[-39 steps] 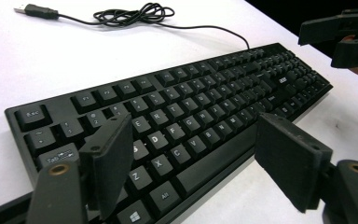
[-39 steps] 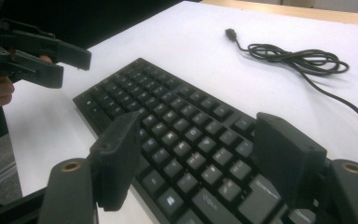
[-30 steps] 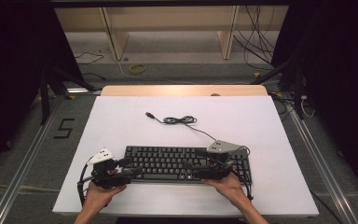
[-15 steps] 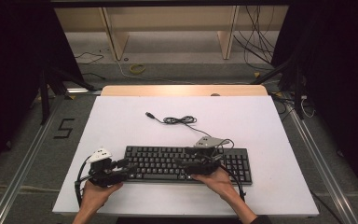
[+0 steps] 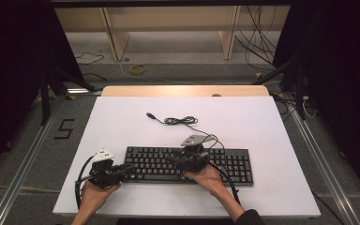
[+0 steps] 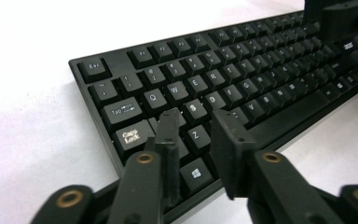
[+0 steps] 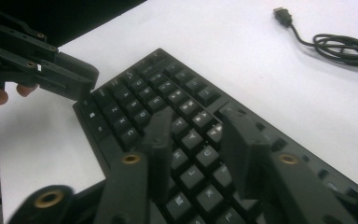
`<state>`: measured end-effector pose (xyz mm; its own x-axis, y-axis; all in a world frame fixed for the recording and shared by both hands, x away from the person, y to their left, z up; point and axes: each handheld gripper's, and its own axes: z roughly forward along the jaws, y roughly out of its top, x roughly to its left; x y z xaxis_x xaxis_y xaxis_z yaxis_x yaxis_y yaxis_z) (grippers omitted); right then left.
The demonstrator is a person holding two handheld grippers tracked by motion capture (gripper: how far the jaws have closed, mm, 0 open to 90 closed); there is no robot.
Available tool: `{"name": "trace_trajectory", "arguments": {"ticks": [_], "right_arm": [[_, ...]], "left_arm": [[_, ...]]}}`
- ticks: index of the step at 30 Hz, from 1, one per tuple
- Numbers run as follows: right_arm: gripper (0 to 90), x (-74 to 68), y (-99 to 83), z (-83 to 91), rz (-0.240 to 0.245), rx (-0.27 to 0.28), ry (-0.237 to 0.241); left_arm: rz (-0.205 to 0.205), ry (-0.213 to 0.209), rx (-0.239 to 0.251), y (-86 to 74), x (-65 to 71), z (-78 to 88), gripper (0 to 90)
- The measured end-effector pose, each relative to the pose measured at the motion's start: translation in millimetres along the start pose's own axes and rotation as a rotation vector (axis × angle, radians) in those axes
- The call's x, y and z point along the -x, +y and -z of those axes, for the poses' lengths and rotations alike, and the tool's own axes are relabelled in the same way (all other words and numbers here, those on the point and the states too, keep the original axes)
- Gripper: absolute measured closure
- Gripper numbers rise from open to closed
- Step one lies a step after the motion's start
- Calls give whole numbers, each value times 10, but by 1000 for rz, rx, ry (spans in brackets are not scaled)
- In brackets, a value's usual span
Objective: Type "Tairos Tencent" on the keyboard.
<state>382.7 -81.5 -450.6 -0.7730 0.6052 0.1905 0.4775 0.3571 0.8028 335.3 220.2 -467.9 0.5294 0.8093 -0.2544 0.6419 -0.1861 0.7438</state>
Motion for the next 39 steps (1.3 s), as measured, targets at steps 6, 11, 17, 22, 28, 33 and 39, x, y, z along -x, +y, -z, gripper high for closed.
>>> {"name": "trace_trajectory", "arguments": {"ticks": [6, 11, 17, 22, 28, 33, 39], "right_arm": [[760, -55, 51, -129, 10, -24, 2], [844, -98, 76, -266, 14, -51, 7], [897, -137, 98, -403, 15, -80, 4], [900, -144, 110, -500, 15, -100, -6], [900, -133, 103, -577, 14, -118, -15], [900, -122, 89, -619, 9, -134, -20], [900, -115, 84, -636, 11, -138, -20]], "left_arm": [[-29, 29, -36, -10, 6, -28, 823], [-39, 34, -47, -14, -1, -32, 892], [-42, 37, -56, -17, -5, -43, 893], [-40, 39, -61, -17, -17, -52, 894], [-41, 43, -75, -18, -37, -71, 894], [-38, 43, -81, -20, -39, -82, 894], [-34, 44, -85, -19, -49, -87, 894]]}}
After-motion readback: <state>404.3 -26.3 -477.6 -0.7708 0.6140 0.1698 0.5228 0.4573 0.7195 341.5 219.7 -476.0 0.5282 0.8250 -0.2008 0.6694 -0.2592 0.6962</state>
